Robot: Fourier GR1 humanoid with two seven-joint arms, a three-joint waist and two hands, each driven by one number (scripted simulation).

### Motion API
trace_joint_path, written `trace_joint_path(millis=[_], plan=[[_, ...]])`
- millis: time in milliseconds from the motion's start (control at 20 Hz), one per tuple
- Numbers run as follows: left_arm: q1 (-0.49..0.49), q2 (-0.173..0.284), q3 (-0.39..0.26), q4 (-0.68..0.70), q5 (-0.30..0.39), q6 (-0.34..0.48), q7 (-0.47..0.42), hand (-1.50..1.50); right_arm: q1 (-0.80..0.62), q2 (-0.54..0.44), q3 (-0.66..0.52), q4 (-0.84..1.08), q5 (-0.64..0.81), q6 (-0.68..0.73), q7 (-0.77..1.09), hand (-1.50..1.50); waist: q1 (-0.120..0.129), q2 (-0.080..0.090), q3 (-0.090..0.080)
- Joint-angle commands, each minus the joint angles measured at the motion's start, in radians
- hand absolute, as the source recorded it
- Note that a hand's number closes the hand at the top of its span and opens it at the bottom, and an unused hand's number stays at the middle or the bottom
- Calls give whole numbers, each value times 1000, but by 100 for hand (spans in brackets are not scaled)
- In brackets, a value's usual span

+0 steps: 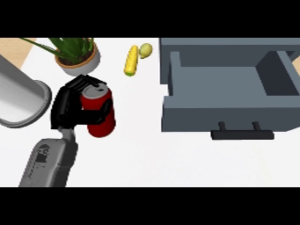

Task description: Pick up the can, place it into the drawer and close the drawer

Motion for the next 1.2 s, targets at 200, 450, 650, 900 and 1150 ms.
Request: trace_joint_path(millis=[200, 450, 650, 900, 1150], plan=[[-135, -26, -175, -96, -11, 167, 208, 150, -20, 9, -7, -10, 14, -11, 21, -150, -4, 1, 0], [-301, -26, -188, -50, -52, 214, 299, 150, -82, 14, 16, 28, 51, -51, 31, -150, -2, 2, 0], [-414, -27, -246, 31, -39, 281, 291, 150, -53, -15, -30, 18, -12, -8, 31, -150, -8, 3, 0], [-585, -27, -272, 136, 3, 370, 321, 150, -84, -10, -3, -41, 3, -43, 99, -150, -13, 4, 0], [-772, -27, -311, 225, 50, 433, 417, 150, -47, 0, -12, 75, 28, 2, -44, -150, -16, 3, 0]])
